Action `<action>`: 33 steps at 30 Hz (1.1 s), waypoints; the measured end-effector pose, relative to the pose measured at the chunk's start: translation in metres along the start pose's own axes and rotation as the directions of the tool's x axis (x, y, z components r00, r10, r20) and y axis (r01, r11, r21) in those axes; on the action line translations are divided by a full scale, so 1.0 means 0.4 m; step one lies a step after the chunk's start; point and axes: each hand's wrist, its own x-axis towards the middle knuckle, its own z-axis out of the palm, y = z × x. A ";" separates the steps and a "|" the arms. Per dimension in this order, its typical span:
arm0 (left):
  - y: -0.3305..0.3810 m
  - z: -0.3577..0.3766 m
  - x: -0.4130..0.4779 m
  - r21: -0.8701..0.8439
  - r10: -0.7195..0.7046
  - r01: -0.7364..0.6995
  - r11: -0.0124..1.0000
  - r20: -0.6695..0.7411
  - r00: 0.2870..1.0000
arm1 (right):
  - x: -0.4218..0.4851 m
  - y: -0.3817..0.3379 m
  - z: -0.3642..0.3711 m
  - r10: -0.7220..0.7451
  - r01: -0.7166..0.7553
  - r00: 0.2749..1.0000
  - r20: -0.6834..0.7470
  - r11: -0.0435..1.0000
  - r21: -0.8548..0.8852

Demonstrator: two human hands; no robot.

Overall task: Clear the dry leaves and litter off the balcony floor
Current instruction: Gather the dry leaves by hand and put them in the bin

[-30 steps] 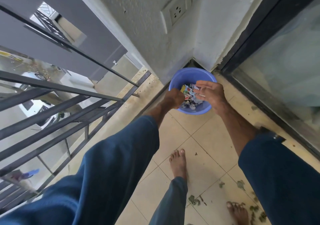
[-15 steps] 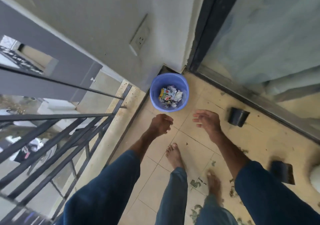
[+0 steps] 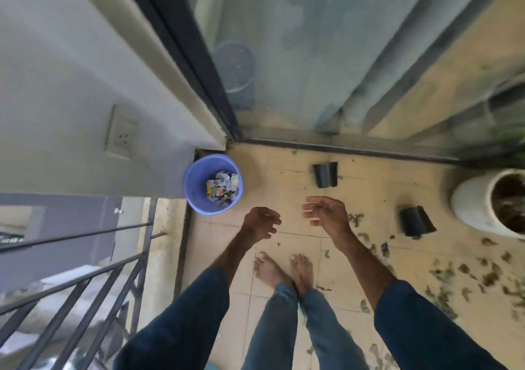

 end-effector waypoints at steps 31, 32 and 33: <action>-0.175 0.548 -0.142 0.830 -0.148 -0.209 0.517 0.327 0.933 | -0.592 0.598 -0.288 0.368 0.231 0.796 -0.481 0.550 0.803; -0.209 0.565 -0.157 0.838 -0.164 -0.210 0.503 0.331 0.929 | -0.625 0.639 -0.290 0.401 0.218 0.772 -0.493 0.561 0.798; -0.245 0.579 -0.170 0.847 -0.178 -0.212 0.488 0.334 0.925 | -0.652 0.680 -0.289 0.441 0.201 0.750 -0.493 0.559 0.805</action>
